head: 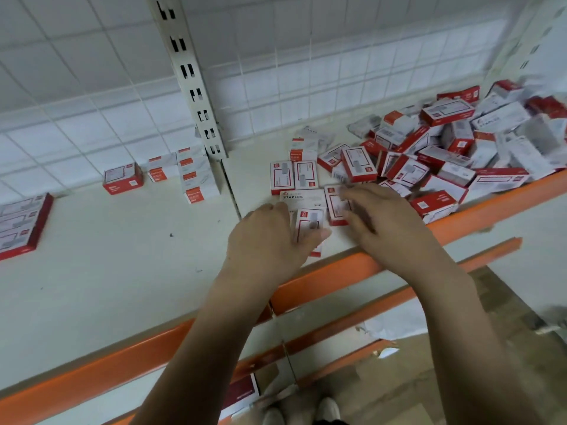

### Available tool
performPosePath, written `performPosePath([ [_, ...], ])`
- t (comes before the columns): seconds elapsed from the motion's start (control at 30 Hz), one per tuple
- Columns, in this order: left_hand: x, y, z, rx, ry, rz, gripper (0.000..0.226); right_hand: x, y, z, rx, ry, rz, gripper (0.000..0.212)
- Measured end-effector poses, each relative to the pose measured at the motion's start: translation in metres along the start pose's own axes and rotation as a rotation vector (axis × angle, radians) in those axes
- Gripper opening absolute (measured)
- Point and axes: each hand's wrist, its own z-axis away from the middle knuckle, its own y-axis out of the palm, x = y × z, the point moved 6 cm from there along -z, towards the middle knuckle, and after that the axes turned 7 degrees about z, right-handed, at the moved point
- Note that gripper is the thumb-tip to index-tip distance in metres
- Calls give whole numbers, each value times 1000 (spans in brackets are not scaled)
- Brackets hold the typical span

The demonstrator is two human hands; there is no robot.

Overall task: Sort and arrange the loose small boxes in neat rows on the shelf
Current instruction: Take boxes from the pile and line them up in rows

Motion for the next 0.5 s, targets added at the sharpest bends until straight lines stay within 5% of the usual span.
performPosePath([
  [0.3, -7, 16, -11, 70, -62, -23, 72, -14, -16, 15, -39, 27, 1, 27],
  [0.5, -3, 11, -10, 116, -88, -4, 41, -5, -12, 4, -29, 12, -2, 32],
])
